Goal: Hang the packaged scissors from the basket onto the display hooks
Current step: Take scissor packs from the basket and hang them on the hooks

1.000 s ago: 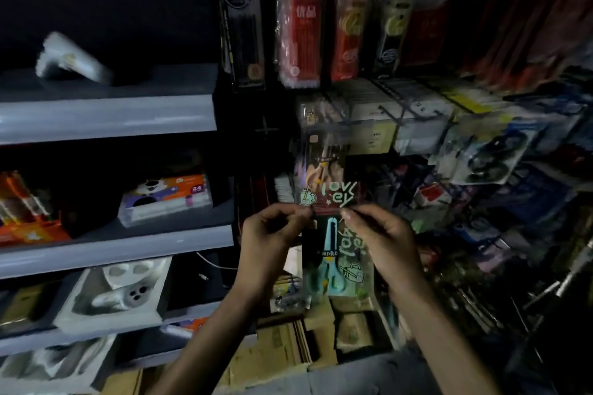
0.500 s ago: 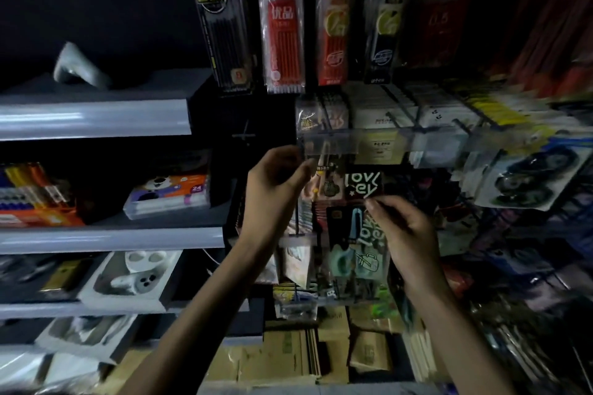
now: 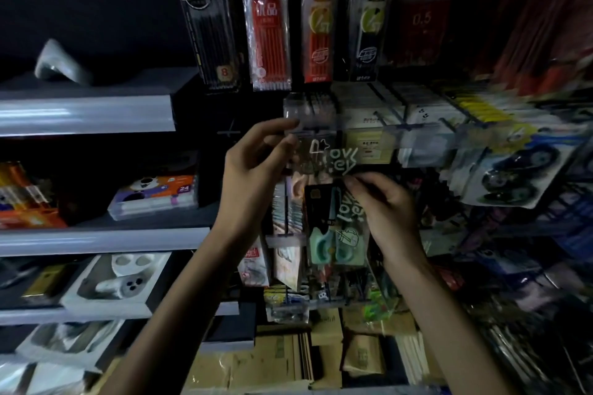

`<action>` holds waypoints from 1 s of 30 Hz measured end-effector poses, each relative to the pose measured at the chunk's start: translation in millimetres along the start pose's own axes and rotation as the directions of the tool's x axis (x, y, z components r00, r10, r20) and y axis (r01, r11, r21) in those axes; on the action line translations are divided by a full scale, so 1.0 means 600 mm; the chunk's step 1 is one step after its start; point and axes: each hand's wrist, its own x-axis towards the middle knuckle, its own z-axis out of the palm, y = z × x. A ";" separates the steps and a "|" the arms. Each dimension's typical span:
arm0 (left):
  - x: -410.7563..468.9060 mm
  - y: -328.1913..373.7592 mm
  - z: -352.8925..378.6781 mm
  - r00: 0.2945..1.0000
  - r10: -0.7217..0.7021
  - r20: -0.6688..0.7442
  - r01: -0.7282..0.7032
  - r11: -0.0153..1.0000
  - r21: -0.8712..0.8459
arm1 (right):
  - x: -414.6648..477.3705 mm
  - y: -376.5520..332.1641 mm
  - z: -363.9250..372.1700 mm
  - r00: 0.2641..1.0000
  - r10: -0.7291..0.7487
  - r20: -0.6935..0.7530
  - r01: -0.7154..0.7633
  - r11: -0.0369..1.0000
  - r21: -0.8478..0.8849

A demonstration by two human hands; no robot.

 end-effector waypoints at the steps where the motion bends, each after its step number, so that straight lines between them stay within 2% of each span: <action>1: 0.004 0.001 -0.002 1.000 0.020 -0.001 -0.020 0.999 0.029 | 0.004 -0.003 0.004 1.000 0.001 0.001 -0.001 1.000 0.003; 10: 0.006 -0.011 -0.014 0.992 0.085 0.088 -0.099 0.979 0.177 | 0.041 -0.023 0.046 0.999 -0.017 -0.041 0.018 0.999 0.032; 30: 0.000 -0.029 -0.009 0.988 0.105 0.115 -0.119 0.985 0.128 | 0.070 -0.010 0.069 0.997 0.041 -0.072 -0.038 0.999 0.032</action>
